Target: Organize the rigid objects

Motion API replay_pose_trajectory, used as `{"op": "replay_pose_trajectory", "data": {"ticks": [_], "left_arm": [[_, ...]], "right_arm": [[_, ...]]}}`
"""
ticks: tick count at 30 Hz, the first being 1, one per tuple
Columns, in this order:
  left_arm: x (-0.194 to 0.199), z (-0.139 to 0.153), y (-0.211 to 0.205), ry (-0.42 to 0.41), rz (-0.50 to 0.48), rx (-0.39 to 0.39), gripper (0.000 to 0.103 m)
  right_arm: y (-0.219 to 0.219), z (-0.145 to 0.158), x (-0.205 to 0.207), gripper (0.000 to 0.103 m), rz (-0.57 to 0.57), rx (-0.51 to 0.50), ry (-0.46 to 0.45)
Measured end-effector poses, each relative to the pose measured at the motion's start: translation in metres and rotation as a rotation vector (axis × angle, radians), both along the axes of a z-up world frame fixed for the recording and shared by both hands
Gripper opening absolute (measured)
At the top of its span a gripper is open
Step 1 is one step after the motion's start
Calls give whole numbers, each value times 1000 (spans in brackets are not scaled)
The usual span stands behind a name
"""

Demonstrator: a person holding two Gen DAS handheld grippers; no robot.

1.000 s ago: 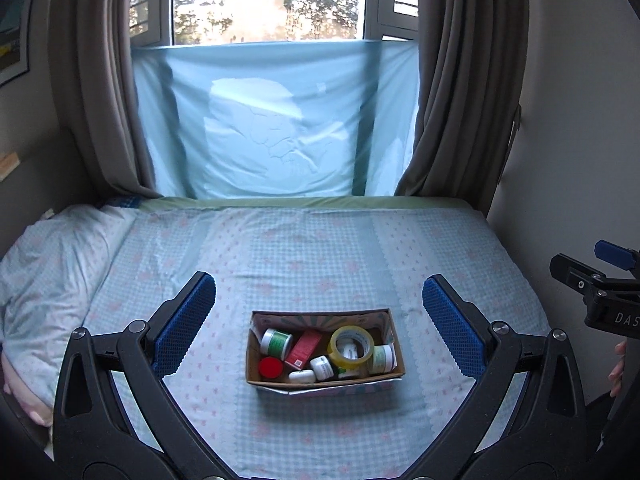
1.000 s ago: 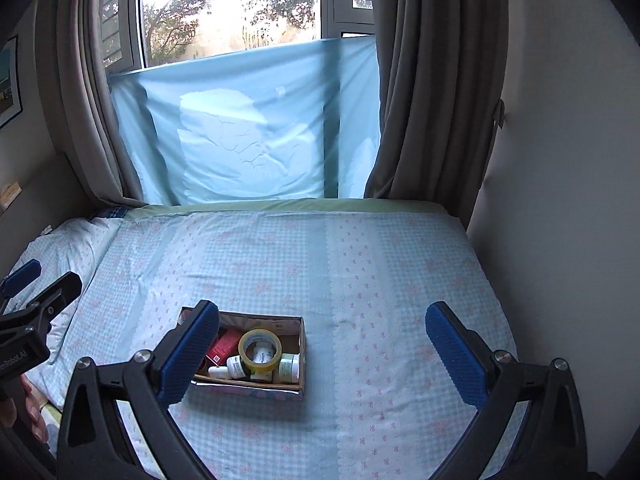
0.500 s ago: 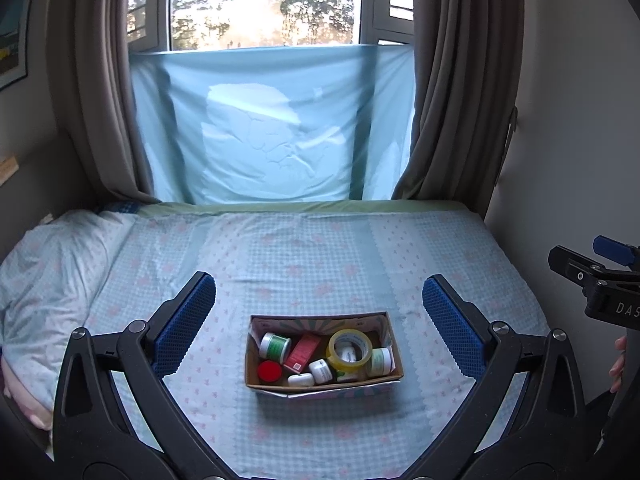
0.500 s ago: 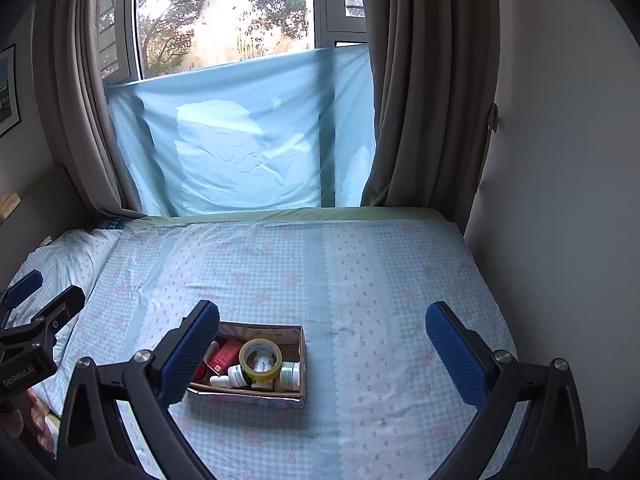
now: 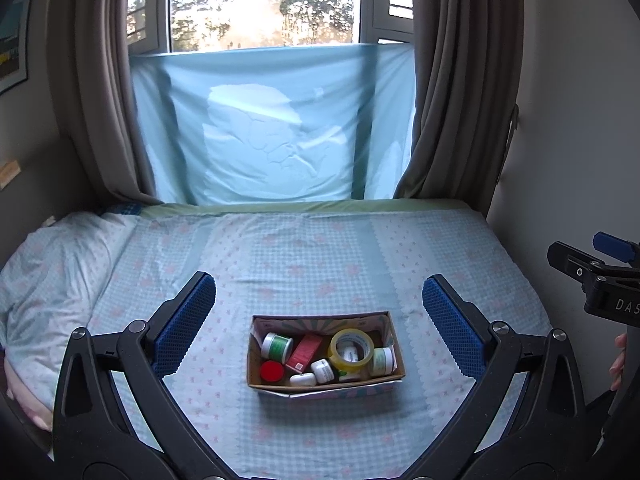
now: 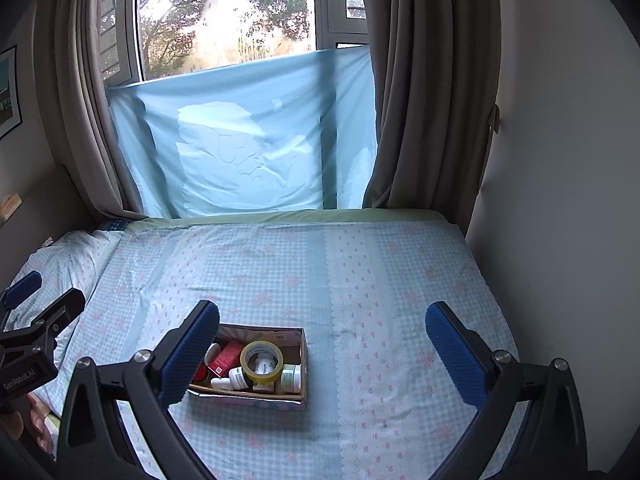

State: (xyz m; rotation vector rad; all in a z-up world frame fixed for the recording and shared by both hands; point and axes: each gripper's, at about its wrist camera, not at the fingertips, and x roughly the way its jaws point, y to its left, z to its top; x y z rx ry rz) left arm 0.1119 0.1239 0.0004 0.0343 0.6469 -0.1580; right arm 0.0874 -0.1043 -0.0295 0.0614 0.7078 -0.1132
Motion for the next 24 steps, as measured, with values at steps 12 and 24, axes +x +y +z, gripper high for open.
{"op": "replay_pose_trajectory", "data": {"ticks": [12,24], "left_arm": [[0,0,-2,-2,-1,6,103],[-1,1,1,-4,5,7,103]], "right_arm": [[-3,1,2,103,-2,0,0],[-2,4,0,103,-6,-1,-7]]}}
